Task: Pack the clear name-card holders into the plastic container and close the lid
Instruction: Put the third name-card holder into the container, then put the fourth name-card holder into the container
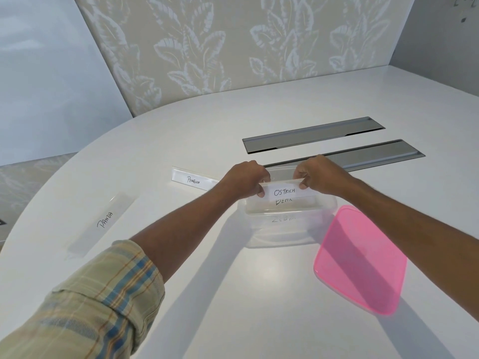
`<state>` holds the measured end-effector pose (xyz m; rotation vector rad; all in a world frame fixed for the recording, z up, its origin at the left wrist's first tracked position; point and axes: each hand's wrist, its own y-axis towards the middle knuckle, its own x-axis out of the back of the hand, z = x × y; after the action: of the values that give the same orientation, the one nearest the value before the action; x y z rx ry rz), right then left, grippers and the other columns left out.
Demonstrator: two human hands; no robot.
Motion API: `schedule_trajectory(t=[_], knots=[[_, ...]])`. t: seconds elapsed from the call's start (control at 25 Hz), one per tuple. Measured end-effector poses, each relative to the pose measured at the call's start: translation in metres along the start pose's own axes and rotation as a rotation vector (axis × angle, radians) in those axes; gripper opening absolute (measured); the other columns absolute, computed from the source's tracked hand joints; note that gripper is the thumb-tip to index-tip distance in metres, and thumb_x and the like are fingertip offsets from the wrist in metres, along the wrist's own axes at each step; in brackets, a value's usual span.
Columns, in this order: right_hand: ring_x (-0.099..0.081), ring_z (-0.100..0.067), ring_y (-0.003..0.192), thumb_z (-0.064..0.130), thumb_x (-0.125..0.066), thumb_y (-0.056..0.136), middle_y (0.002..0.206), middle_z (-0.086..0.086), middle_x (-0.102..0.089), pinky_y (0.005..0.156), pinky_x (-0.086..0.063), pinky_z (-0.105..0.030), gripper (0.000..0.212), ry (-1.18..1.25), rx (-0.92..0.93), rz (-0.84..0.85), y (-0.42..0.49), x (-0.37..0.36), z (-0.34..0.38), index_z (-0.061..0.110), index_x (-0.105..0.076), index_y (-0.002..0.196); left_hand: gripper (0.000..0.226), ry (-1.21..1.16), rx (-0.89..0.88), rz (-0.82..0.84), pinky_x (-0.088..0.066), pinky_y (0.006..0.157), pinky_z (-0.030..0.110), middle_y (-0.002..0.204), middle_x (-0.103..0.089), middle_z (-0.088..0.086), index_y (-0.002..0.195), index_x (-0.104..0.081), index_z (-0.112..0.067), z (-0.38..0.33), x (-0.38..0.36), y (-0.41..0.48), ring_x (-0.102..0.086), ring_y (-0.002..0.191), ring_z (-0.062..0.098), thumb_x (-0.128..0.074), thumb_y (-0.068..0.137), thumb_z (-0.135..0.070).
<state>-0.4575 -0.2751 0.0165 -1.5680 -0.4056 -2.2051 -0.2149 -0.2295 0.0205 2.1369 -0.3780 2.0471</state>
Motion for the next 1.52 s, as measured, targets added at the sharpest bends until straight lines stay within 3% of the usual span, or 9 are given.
schedule_trajectory(t=[0.44, 0.6, 0.84, 1.0, 1.16, 1.32, 1.52], knots=[[-0.07, -0.024, 0.098, 0.009, -0.08, 0.085, 0.102, 0.0, -0.077, 0.079, -0.057, -0.036, 0.022, -0.134, 0.002, 0.031, 0.006, -0.03, -0.003, 0.019, -0.077, 0.104, 0.051, 0.053, 0.001, 0.097, -0.047, 0.081, 0.033, 0.126, -0.069, 0.002, 0.131, -0.07, -0.026, 0.004, -0.023, 0.012, -0.067, 0.114, 0.028, -0.085, 0.083, -0.025], [-0.069, -0.024, 0.104, 0.013, -0.083, 0.084, 0.107, -0.002, -0.077, 0.086, -0.058, -0.04, 0.026, -0.133, 0.015, 0.031, 0.004, -0.027, -0.001, 0.016, -0.077, 0.109, 0.052, 0.046, -0.007, 0.101, -0.047, 0.081, 0.033, 0.126, -0.069, 0.002, 0.133, -0.069, -0.025, 0.003, -0.022, 0.013, -0.067, 0.115, 0.027, -0.086, 0.083, -0.026], [-0.071, -0.022, 0.105, 0.016, -0.082, 0.087, 0.112, -0.002, -0.078, 0.092, -0.058, -0.041, 0.026, -0.062, -0.031, -0.04, -0.003, -0.009, 0.008, 0.015, -0.077, 0.113, 0.027, -0.118, -0.06, -0.147, -0.057, 0.089, 0.038, 0.111, -0.081, -0.004, 0.118, -0.078, -0.024, 0.009, -0.001, -0.008, -0.071, 0.109, 0.021, -0.076, 0.093, -0.035], [-0.07, -0.018, 0.076, 0.018, -0.079, 0.089, 0.094, -0.001, -0.081, 0.08, -0.061, -0.038, 0.01, 0.014, -0.047, -0.197, -0.005, 0.002, 0.031, 0.018, -0.08, 0.099, 0.016, -0.164, -0.022, -0.326, -0.057, 0.08, 0.036, 0.101, -0.081, -0.005, 0.107, -0.081, -0.028, 0.03, 0.017, -0.029, -0.072, 0.099, 0.023, -0.067, 0.099, -0.032], [-0.073, -0.012, 0.079, 0.019, -0.075, 0.09, 0.086, 0.008, -0.079, 0.077, -0.063, -0.037, 0.005, 0.168, -0.048, -0.262, 0.003, 0.006, 0.067, 0.019, -0.08, 0.088, 0.017, -0.195, 0.068, -0.346, -0.059, 0.085, 0.041, 0.103, -0.082, -0.001, 0.108, -0.081, -0.022, 0.069, 0.023, -0.051, -0.073, 0.1, 0.025, -0.069, 0.099, -0.031], [-0.075, -0.017, 0.089, 0.02, -0.079, 0.088, 0.09, 0.0, -0.08, 0.089, -0.061, -0.038, 0.009, 0.25, -0.007, -0.285, 0.022, 0.001, 0.108, 0.014, -0.081, 0.095, 0.017, -0.22, 0.173, -0.344, -0.06, 0.089, 0.042, 0.107, -0.082, -0.001, 0.111, -0.081, -0.022, 0.113, 0.018, -0.074, -0.074, 0.104, 0.022, -0.071, 0.097, -0.027], [-0.074, -0.019, 0.088, 0.019, -0.082, 0.087, 0.088, -0.001, -0.079, 0.085, -0.061, -0.04, 0.01, 0.26, 0.046, -0.246, 0.051, -0.012, 0.157, 0.012, -0.08, 0.094, 0.022, -0.297, 0.282, -0.309, -0.06, 0.093, 0.039, 0.111, -0.082, -0.002, 0.115, -0.079, -0.022, 0.165, 0.012, -0.093, -0.076, 0.106, 0.018, -0.071, 0.094, -0.021]])
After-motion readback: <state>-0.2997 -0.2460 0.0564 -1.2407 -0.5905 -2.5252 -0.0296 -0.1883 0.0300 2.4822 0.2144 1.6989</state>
